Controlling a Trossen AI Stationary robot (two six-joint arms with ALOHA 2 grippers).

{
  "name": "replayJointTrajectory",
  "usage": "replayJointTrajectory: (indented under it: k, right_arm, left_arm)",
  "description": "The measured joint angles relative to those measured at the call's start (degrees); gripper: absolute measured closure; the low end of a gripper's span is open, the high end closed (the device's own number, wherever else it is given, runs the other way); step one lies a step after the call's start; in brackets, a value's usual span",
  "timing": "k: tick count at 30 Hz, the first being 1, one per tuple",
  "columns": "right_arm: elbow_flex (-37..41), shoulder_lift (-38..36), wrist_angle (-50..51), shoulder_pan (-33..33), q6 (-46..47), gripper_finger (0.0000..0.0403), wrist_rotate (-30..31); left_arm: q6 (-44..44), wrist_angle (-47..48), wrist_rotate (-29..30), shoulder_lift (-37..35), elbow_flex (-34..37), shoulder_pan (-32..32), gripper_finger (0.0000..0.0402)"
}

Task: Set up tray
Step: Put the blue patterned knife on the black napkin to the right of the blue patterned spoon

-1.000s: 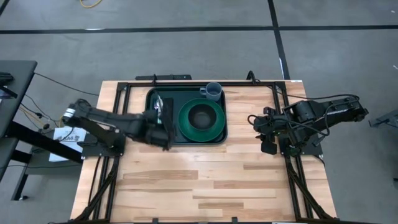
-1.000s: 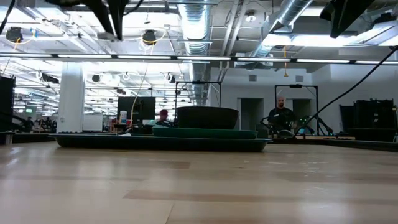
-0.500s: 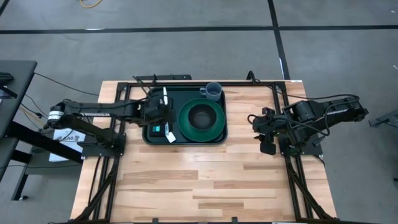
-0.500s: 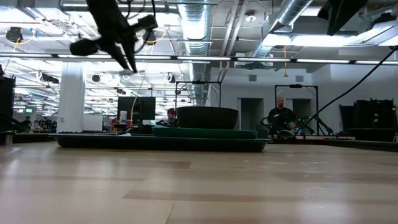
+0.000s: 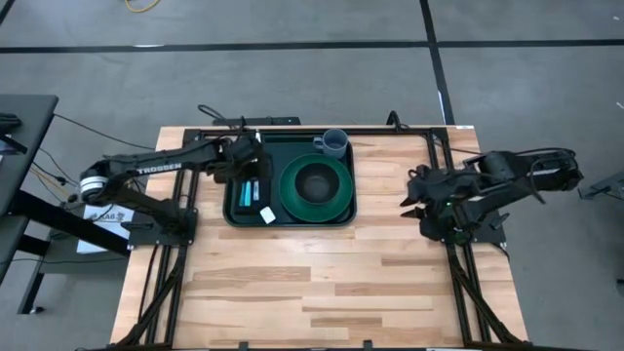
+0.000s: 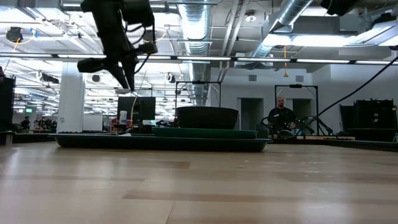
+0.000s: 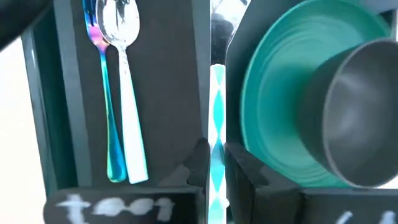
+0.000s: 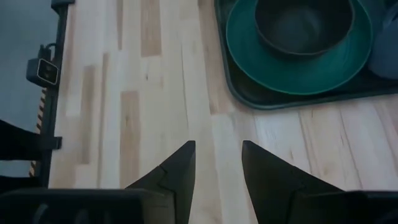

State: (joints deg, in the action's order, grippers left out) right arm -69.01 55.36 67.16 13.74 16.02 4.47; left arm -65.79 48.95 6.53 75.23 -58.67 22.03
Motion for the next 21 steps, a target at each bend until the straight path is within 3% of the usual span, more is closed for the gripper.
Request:
replayJointTrajectory:
  k: [11,21]
  right_arm:
    - [0.0,-2.1,0.1,0.0,3.9,0.0281,0.3]
    - [0.0,-2.2,0.1,0.0,5.0,0.0281,0.3]
  left_arm:
    - [6.4,-0.7,-4.9,12.1,0.0,5.4,0.0391]
    - [6.7,-1.5,-7.8,18.3,0.0,7.3,0.0391]
